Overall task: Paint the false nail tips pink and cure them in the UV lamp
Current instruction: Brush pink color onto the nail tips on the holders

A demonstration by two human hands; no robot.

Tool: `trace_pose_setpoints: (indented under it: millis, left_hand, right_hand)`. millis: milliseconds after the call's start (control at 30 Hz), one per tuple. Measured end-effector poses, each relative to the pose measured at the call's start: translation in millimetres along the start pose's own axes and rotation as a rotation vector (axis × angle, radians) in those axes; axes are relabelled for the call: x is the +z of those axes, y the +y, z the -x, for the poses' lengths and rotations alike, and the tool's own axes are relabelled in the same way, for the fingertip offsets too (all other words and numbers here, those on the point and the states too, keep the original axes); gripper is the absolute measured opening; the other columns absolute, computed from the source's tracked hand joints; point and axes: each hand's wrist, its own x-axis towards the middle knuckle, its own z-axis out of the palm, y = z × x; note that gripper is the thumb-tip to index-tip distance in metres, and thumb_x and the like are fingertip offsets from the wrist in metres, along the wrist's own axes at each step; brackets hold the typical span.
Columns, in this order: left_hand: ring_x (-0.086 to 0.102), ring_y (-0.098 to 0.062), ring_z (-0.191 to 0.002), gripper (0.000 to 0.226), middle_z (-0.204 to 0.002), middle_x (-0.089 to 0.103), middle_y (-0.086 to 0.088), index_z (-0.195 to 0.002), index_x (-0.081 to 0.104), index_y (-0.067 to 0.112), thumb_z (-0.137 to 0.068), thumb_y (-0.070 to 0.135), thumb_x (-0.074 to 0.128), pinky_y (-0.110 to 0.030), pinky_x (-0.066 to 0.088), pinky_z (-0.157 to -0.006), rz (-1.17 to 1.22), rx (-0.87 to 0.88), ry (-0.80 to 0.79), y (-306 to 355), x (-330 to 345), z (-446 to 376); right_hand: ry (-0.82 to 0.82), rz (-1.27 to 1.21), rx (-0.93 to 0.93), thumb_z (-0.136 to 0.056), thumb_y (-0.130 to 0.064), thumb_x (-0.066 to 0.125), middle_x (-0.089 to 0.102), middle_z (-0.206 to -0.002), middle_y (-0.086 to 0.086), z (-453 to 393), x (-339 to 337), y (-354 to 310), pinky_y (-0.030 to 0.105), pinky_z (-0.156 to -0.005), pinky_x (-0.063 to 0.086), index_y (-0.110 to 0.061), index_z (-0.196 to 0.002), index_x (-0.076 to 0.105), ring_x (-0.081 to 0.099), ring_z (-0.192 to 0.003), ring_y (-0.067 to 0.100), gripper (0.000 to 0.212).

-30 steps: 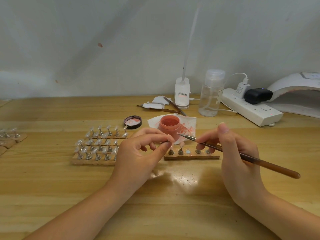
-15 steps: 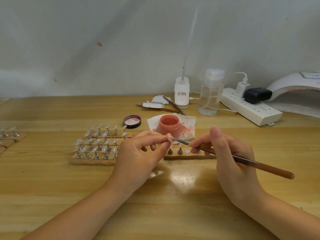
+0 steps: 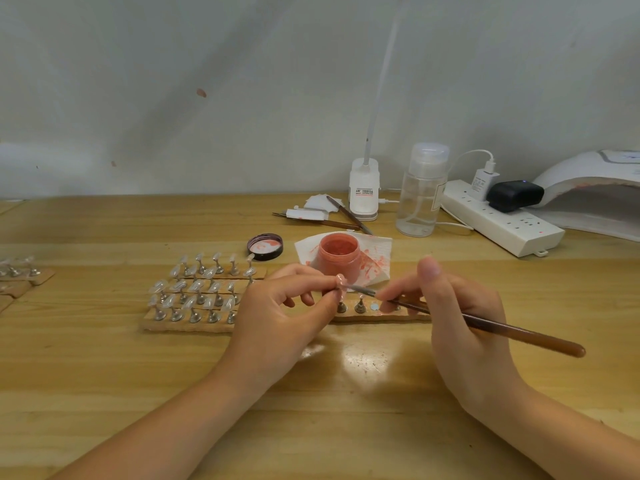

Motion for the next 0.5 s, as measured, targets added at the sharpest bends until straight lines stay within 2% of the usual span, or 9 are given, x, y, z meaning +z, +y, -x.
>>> trace_pose_setpoints:
  millis: [167,267,367,500]
  left_hand:
    - [0.049,-0.001,-0.066,0.019,-0.076,0.066,0.011,-0.075,0.072,0.035,-0.074,0.016,0.07,-0.02,0.037,-0.061,0.012,-0.025,0.013,1.4,0.2,0.1]
    - [0.05,-0.001,-0.066,0.019,-0.077,0.066,0.011,-0.075,0.072,0.036,-0.072,0.017,0.07,-0.018,0.037,-0.061,-0.005,-0.03,0.015,2.3,0.4,0.4]
    - [0.049,-0.002,-0.065,0.025,-0.077,0.066,0.012,-0.075,0.071,0.035,-0.073,0.009,0.071,-0.017,0.037,-0.061,-0.018,-0.034,0.018,2.0,0.4,0.5]
    - [0.045,-0.003,-0.061,0.028,-0.076,0.066,0.012,-0.074,0.071,0.036,-0.073,0.008,0.071,-0.025,0.039,-0.059,0.013,-0.022,0.029,3.1,1.0,0.6]
  right_hand:
    - [0.023,-0.074,0.004,-0.089,-0.032,0.034,0.063,-0.057,-0.009,1.3,-3.2,-2.2,0.007,-0.058,0.042,-0.011,-0.06,0.065,0.057,-0.055,-0.001,0.047]
    - [0.022,0.0,0.006,-0.09,-0.031,0.036,0.064,-0.066,-0.001,-1.8,-1.0,-1.0,0.004,-0.059,0.039,-0.011,-0.066,0.066,0.057,-0.062,-0.003,0.044]
    - [-0.005,0.052,0.014,-0.09,-0.032,0.038,0.065,-0.071,-0.003,-3.3,1.9,-0.3,0.004,-0.06,0.039,-0.012,-0.069,0.067,0.059,-0.066,-0.002,0.041]
    - [0.032,-0.035,0.018,-0.089,-0.03,0.038,0.064,-0.059,-0.009,-1.2,-1.7,-0.5,0.004,-0.058,0.041,-0.015,-0.062,0.066,0.059,-0.057,-0.001,0.042]
